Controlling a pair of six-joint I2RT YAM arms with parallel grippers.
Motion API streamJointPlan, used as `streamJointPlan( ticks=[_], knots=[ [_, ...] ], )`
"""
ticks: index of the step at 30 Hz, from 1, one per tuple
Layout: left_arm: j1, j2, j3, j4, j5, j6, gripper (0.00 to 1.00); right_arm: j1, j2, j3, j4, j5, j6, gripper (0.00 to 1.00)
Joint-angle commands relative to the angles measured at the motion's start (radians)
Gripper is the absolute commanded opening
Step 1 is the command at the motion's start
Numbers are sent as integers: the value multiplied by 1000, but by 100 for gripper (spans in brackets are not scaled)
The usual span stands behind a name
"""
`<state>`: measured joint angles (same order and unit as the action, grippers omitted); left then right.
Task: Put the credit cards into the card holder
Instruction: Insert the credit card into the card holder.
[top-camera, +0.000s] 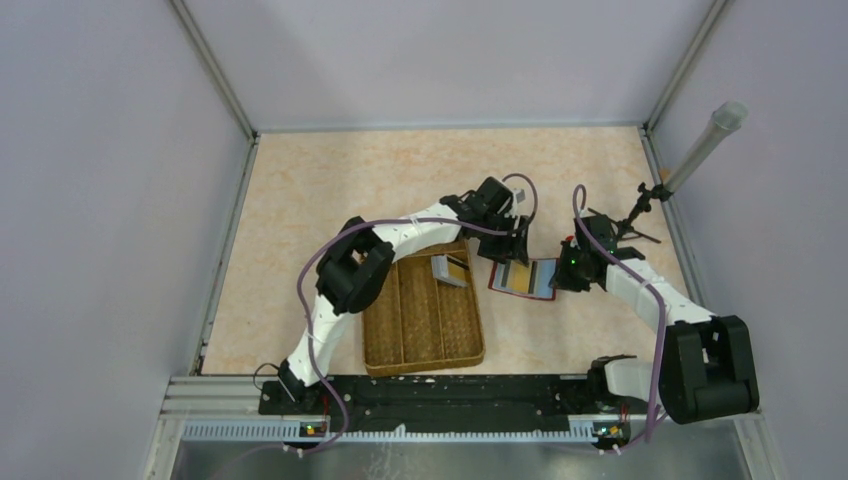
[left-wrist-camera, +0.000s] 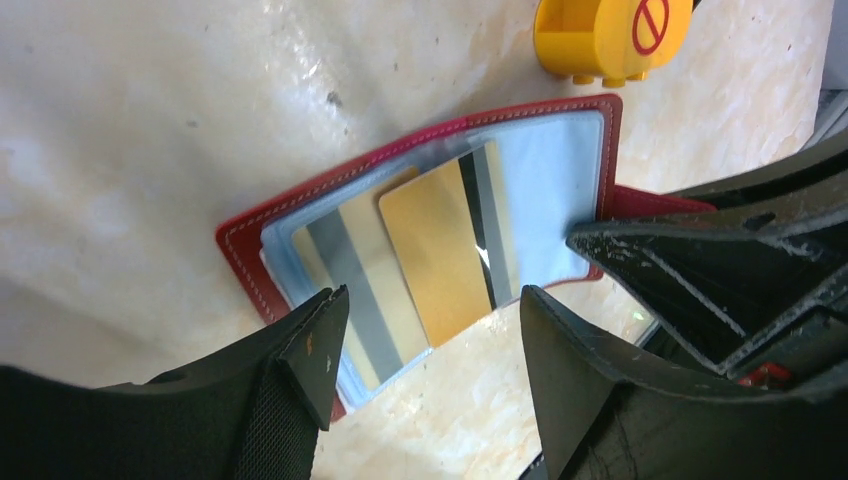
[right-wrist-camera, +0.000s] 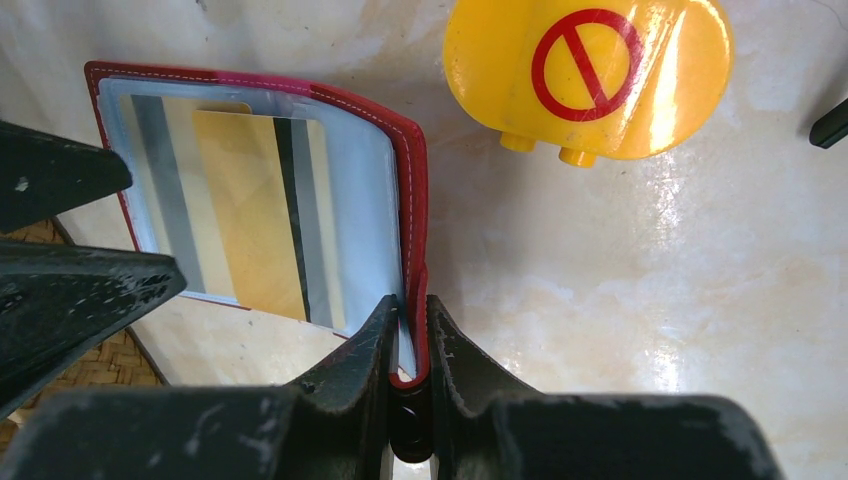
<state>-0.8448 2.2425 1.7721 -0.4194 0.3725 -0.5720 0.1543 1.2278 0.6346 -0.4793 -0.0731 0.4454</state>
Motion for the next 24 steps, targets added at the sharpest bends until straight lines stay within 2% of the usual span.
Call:
streamJointPlan(
  ticks=[1, 10, 18, 24],
  knots=[
    [6, -104, -57, 28, 23, -13, 68, -1, -19, 11, 16, 10, -15, 0],
    [-1, -115, -181, 193, 107, -105, 65, -2, -20, 4, 26, -1, -16, 0],
    [-23, -118, -190, 214, 62, -98, 63, -1, -20, -2, 41, -23, -10, 0],
    [-35, -77, -167, 160, 41, -82, 66, -2, -23, -3, 41, -25, -11, 0]
  ],
)
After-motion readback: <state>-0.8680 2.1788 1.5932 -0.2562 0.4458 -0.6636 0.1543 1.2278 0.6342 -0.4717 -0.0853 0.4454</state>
